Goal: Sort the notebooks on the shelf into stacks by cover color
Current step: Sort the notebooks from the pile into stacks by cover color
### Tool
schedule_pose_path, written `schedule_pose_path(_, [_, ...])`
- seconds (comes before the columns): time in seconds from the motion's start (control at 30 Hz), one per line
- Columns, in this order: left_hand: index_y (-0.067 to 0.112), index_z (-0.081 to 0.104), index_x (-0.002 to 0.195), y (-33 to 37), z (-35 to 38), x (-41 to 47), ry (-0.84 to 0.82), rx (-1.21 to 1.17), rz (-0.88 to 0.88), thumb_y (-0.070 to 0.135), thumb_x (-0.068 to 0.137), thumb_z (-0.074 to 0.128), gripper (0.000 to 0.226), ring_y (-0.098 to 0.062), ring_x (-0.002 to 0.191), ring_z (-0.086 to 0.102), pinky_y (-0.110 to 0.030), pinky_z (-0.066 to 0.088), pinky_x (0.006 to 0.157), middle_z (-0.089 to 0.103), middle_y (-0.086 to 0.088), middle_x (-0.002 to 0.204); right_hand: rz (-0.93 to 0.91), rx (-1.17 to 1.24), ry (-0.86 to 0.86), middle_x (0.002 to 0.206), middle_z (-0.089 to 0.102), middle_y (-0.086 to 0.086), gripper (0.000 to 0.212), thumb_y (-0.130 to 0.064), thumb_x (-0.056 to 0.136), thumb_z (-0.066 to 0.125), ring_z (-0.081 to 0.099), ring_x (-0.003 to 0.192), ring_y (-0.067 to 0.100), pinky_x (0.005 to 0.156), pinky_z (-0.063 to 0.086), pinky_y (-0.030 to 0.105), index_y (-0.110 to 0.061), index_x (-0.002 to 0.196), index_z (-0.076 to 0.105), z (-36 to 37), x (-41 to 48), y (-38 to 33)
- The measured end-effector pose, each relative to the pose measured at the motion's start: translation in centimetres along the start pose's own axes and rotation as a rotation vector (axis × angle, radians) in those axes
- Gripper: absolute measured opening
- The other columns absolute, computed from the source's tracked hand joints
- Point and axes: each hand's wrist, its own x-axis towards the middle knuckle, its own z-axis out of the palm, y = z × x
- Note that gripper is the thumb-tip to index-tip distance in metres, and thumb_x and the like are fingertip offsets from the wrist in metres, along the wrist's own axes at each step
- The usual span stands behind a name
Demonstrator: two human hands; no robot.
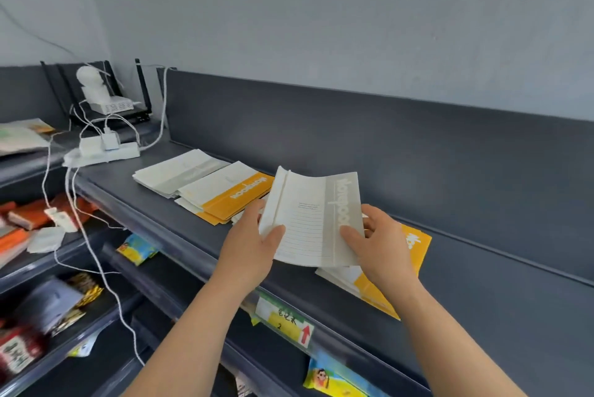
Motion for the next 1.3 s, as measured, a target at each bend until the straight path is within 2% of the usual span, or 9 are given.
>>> schedule_pose_path(0.17, [0.026, 0.041, 0.137, -3.5, -2.3, 3.3, 0.028, 0.026, -0.006, 0.025, 0.095, 0.055, 0.045, -0.01, 0.111, 0.054, -0.022, 0.044, 0.081, 0.055, 0.011, 0.124, -0.033, -0.036, -0.049, 0.104, 0.064, -0.011, 0.036, -0.015, 0.088, 0.058, 0.061, 0.087, 0.004, 0.06, 0.045, 0.012, -0.022, 0.124, 0.055, 4.3, 3.1, -0.8])
schedule_pose_path(0.33, [0.024, 0.045, 0.132, -6.9, -5.3, 7.3, 0.044, 0.03, -0.001, 0.022, 0.095, 0.054, 0.038, -0.008, 0.102, 0.053, -0.022, 0.041, 0.08, 0.056, 0.014, 0.113, -0.006, -0.006, -0.063, 0.108, 0.066, -0.012, 0.035, -0.017, 0.089, 0.059, 0.063, 0.095, 0.007, 0.072, 0.054, 0.022, -0.025, 0.123, 0.056, 9.8, 6.0, -1.6])
schedule_pose_path(0.4, [0.023, 0.045, 0.133, -8.6, -6.9, 9.2, 0.03, 0.036, -0.004, 0.024, 0.095, 0.053, 0.038, -0.009, 0.104, 0.054, -0.025, 0.043, 0.085, 0.057, 0.013, 0.115, 0.0, -0.004, -0.059, 0.104, 0.066, -0.014, 0.032, -0.016, 0.088, 0.058, 0.063, 0.091, 0.003, 0.069, 0.052, 0.018, -0.028, 0.118, 0.057, 12.3, 7.2, -2.2])
schedule_pose_path(0.6, [0.026, 0.046, 0.133, -13.2, -12.7, 14.8, -0.072, 0.074, 0.022, 0.026, 0.095, 0.052, 0.039, -0.009, 0.111, 0.054, -0.028, 0.044, 0.089, 0.057, 0.014, 0.121, 0.042, -0.02, 0.005, 0.1, 0.068, -0.007, 0.028, -0.012, 0.087, 0.058, 0.064, 0.087, 0.01, 0.068, 0.053, 0.026, -0.025, 0.112, 0.059, 20.3, 10.0, -4.2])
schedule_pose_path(0.8, [0.024, 0.046, 0.13, -17.9, -18.1, 20.5, -0.145, 0.08, 0.026, 0.018, 0.095, 0.053, 0.036, -0.008, 0.104, 0.053, -0.013, 0.038, 0.071, 0.055, 0.014, 0.112, 0.099, -0.011, 0.053, 0.109, 0.066, -0.008, 0.038, -0.016, 0.09, 0.058, 0.061, 0.088, 0.004, 0.058, 0.047, 0.012, -0.024, 0.126, 0.054, 28.3, 12.3, -6.8])
schedule_pose_path(0.93, [0.021, 0.044, 0.134, -20.3, -20.0, 23.6, -0.163, 0.091, 0.004, 0.016, 0.095, 0.053, 0.04, -0.01, 0.104, 0.05, -0.021, 0.037, 0.079, 0.053, 0.011, 0.115, 0.136, -0.025, 0.077, 0.098, 0.062, -0.012, 0.036, -0.017, 0.089, 0.06, 0.06, 0.08, 0.0, 0.049, 0.044, 0.009, -0.023, 0.124, 0.055, 32.0, 13.8, -7.7])
schedule_pose_path(1.13, [0.032, 0.045, 0.131, -23.1, -22.1, 27.4, -0.163, 0.185, -0.022, 0.02, 0.09, 0.055, 0.044, -0.018, 0.106, 0.053, -0.035, 0.045, 0.088, 0.059, 0.012, 0.114, 0.153, -0.114, 0.055, 0.099, 0.063, -0.009, 0.037, -0.018, 0.085, 0.063, 0.062, 0.085, 0.008, 0.059, 0.047, 0.013, -0.021, 0.121, 0.056, 35.9, 16.0, -8.2])
schedule_pose_path(1.23, [0.036, 0.046, 0.128, -23.8, -22.7, 28.6, -0.159, 0.314, -0.022, 0.024, 0.09, 0.052, 0.04, -0.023, 0.105, 0.051, -0.045, 0.042, 0.096, 0.061, 0.01, 0.11, 0.156, -0.195, 0.032, 0.106, 0.065, -0.004, 0.035, -0.018, 0.084, 0.062, 0.062, 0.091, 0.013, 0.065, 0.048, 0.019, -0.019, 0.119, 0.056, 37.3, 16.8, -8.6])
schedule_pose_path(1.3, [0.036, 0.047, 0.125, -24.3, -22.8, 29.1, -0.171, 0.338, -0.035, 0.022, 0.091, 0.051, 0.038, -0.026, 0.105, 0.051, -0.045, 0.042, 0.096, 0.06, 0.009, 0.107, 0.173, -0.252, 0.003, 0.1, 0.065, -0.002, 0.025, -0.019, 0.084, 0.062, 0.062, 0.083, 0.013, 0.057, 0.047, 0.016, -0.017, 0.109, 0.059, 38.0, 17.3, -8.6])
